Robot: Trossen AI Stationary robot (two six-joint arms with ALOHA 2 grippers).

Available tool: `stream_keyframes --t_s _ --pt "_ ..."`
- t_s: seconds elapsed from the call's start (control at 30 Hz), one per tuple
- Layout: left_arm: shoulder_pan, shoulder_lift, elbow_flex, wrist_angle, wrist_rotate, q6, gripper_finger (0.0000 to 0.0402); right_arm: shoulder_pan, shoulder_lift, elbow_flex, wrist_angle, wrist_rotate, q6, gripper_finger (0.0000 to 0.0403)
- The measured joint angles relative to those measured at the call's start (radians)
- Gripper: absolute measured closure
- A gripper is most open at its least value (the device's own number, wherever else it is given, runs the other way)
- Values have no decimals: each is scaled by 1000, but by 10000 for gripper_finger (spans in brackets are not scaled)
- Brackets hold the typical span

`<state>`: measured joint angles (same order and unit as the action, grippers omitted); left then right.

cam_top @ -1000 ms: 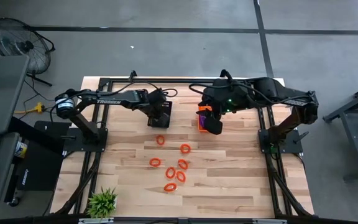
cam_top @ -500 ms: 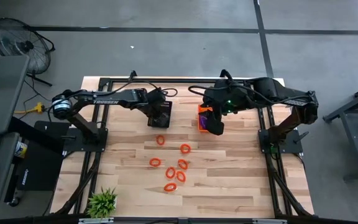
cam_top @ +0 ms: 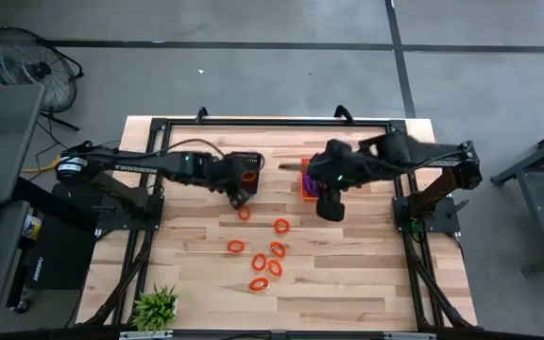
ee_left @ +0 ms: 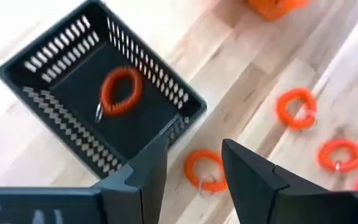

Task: Sort spring keychains into baskets
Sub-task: Put the orange spring keychain into the black basket

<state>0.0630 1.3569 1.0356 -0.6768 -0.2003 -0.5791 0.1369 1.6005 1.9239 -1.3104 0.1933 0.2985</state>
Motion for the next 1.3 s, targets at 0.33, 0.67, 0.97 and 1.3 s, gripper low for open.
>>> stream_keyframes --t_s 0.33,0.67,0.97,1.3 --pt "-219 -10 -11 12 -91 -114 250 33 2 -399 323 -185 -18 259" --pt "-377 -9 -146 149 -118 -306 250 36 2 -723 716 -278 -290 259" --pt "-456 -26 -167 215 -195 -389 250 9 25 -873 965 -272 -381 259" --pt "-469 -40 -166 223 -214 -399 250 -57 140 -848 977 -343 -467 259"
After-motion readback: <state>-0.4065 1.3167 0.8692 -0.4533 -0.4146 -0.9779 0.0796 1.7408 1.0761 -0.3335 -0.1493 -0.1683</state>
